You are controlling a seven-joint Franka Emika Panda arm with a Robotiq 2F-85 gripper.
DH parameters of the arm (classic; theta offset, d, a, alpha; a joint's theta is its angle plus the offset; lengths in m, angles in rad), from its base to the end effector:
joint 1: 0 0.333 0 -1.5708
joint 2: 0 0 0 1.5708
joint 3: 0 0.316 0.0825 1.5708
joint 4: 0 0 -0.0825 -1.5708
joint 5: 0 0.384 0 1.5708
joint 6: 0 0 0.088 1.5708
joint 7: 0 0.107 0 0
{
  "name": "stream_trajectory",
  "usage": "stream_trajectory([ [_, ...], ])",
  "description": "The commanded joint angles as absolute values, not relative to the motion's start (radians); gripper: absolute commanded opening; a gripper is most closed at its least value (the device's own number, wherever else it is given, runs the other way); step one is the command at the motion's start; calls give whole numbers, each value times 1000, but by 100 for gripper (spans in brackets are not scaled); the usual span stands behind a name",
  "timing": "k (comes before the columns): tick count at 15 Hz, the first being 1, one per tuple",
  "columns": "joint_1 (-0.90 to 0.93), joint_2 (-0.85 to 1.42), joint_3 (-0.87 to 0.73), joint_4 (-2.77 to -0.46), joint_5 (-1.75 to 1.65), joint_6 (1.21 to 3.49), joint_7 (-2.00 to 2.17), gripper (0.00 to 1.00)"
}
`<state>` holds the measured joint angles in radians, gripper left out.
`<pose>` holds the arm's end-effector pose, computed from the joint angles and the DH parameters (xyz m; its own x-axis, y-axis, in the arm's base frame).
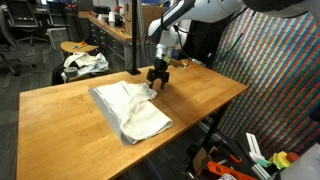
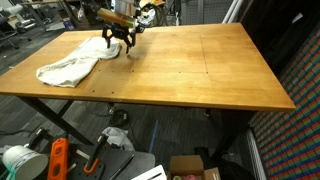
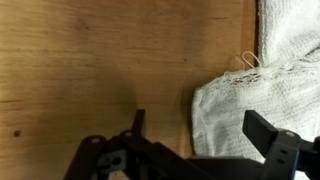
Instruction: Fold the towel in half
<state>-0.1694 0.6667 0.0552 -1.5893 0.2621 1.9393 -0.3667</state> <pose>0.6591 -0.0620 0.2251 0.9649 0.1467 -0.2180 0.0674 -0.9402 -0.3340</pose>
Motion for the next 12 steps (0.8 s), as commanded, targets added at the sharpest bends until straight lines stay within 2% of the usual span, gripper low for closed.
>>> stream_trajectory([
  [1,-201,652,94,-1628,316,1952,-443,100],
  [12,-254,636,139,-1722,490,2043,-575,100],
])
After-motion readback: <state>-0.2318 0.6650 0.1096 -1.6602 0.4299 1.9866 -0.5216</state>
